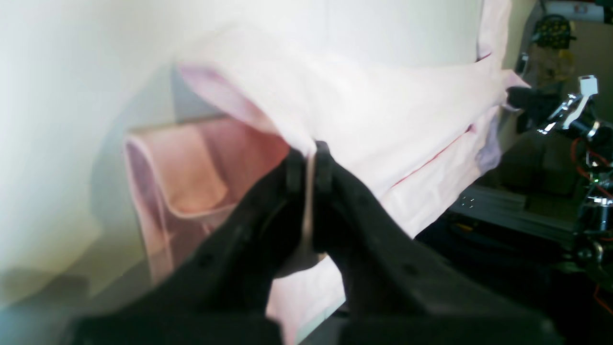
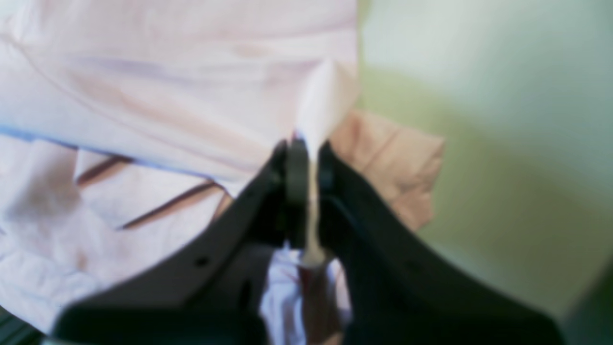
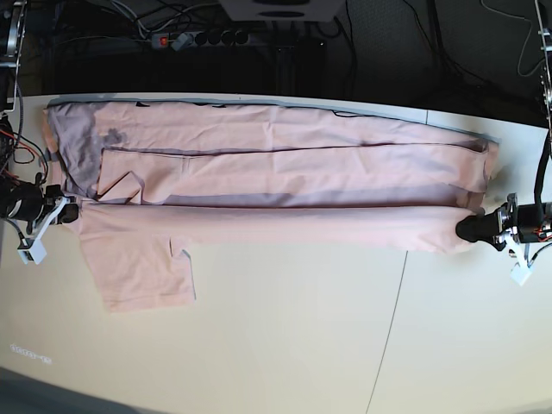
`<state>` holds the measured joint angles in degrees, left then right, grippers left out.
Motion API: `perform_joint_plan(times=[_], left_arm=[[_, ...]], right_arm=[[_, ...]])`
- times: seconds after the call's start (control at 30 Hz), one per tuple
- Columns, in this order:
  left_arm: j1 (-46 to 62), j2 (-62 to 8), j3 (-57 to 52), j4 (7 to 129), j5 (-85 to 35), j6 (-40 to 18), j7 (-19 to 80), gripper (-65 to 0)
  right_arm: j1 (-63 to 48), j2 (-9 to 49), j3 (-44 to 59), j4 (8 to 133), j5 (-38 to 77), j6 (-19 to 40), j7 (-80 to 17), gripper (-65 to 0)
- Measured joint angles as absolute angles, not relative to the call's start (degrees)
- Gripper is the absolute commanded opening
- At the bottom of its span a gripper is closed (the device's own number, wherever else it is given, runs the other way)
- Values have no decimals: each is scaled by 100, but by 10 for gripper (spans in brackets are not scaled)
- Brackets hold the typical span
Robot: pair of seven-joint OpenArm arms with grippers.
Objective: Fold the T-shirt properly
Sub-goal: 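Lift the grasped edge with both grippers and fold it over the shirt, then regrasp the hanging sleeve with the right gripper and pull it along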
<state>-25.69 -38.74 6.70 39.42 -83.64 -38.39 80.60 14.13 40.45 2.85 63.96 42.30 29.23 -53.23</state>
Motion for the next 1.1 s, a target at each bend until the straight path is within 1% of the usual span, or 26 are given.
perform_joint_plan(times=[0.23,0.27,0.33,0.37,0.4,0.43,0.67,0.87,0.97,1.1], left_arm=[[-2521,-3874,670,3942,-8377,-3837,8055,-650],[-2521,-3874,670,3942,-8381,-3837,8058,-650],[-2523,-3874,670,3942,-8385,-3837,8055,-650],[-2521,-3876,670,3942,-8381,-3837,8055,-650],[-2521,-3874,670,3942,-8379,-3837,8055,-650],[-2521,-3872,670,3942,-8379,-3837,8055,-650],[-2521,-3872,670,3942,-8381,-3837,8053,-650],[-2521,-3863,670,4032,-8353,-3839,8051,-650],[-2508,-3854,670,4274,-8342,-3839,8047,-650],[-2512,-3854,670,4515,-8366,-3839,8029,-650]], right_arm=[[1415,4034,285,6372,4088,2921,-5328,-650],[1415,4027,285,6375,4018,2921,-5325,-587],[1415,4012,285,6372,3791,2921,-5328,-405],[1415,4014,285,6372,3763,2921,-5349,-336],[1415,4027,285,6372,3765,2919,-5347,-294],[1415,4032,285,6372,3758,2919,-5356,-280],[1562,4062,287,6364,3767,2915,-5382,-281],[2270,3986,305,6292,3723,2906,-5378,-281],[2622,3946,311,5896,3712,2902,-5339,-281],[3138,3776,322,4888,3638,2902,-5124,-281]])
